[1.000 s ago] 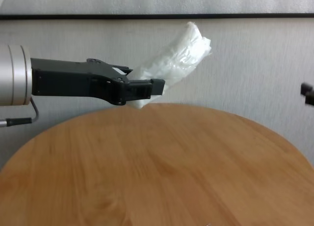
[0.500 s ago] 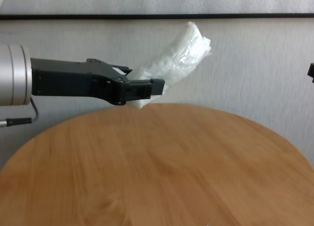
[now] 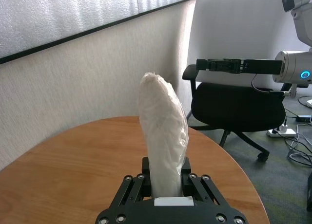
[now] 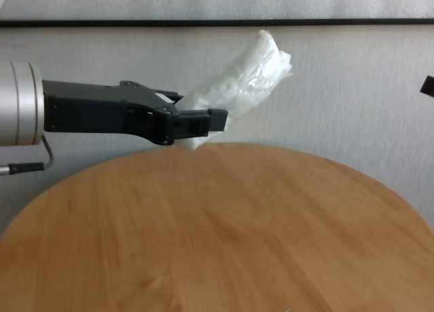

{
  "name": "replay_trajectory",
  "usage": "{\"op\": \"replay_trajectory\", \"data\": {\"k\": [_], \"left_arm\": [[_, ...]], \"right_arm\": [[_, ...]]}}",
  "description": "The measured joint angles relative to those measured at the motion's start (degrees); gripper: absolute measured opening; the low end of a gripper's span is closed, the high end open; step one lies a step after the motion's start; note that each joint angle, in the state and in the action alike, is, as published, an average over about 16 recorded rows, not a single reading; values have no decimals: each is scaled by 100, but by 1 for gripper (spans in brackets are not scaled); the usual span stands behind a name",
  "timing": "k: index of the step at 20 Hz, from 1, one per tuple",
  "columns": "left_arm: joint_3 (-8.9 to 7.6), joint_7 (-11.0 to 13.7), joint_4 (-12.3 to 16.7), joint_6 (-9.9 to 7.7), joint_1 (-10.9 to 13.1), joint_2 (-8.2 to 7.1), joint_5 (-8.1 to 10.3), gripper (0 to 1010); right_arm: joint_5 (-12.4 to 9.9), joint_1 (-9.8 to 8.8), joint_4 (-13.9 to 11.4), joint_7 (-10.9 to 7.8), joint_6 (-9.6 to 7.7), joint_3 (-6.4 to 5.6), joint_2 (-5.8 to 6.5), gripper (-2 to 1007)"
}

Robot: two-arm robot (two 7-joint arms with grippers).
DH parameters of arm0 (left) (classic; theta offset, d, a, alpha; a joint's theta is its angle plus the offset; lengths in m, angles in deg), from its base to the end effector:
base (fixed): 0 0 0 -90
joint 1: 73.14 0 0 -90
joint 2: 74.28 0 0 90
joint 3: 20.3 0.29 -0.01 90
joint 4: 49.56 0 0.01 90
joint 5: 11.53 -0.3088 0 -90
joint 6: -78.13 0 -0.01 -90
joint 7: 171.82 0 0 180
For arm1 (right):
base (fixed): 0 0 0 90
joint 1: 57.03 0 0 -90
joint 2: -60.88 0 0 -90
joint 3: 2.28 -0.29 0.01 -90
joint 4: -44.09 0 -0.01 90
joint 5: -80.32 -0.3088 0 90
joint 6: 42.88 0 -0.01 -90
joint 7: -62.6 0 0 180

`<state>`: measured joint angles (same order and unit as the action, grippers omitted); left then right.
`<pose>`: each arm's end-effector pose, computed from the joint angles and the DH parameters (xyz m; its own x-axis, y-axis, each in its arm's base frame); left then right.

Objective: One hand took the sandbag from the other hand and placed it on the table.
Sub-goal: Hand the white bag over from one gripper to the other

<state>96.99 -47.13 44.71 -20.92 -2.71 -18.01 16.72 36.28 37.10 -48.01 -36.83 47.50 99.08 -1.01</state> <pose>0.3804 0.0283 -0.1990 0.8495 0.5129 0.1233 -0.5264 0.8398 0.1330 0.3422 -0.0787 -0.2608 0.3449 -0.9008 -0.2639 0.9380 0.3413 0.0607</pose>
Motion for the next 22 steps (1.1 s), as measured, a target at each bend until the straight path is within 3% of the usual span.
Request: {"op": "replay_trajectory", "data": {"k": [5,10,15,22], "left_arm": [[0,0,0,0,0,0,0,358],[0,0,0,0,0,0,0,358],[0,0,0,0,0,0,0,358],[0,0,0,0,0,0,0,358]], "right_arm": [[-663,-99,-265,-93,-552,-160,-98,1002],[-1213,-123,-485,-120,-989,-227,-171,1002],[-1632,-79,-641,-118,-1313,-187,-204,1002],[-2065,50,-756,-143,-1656,-20,-227,1002]]}}
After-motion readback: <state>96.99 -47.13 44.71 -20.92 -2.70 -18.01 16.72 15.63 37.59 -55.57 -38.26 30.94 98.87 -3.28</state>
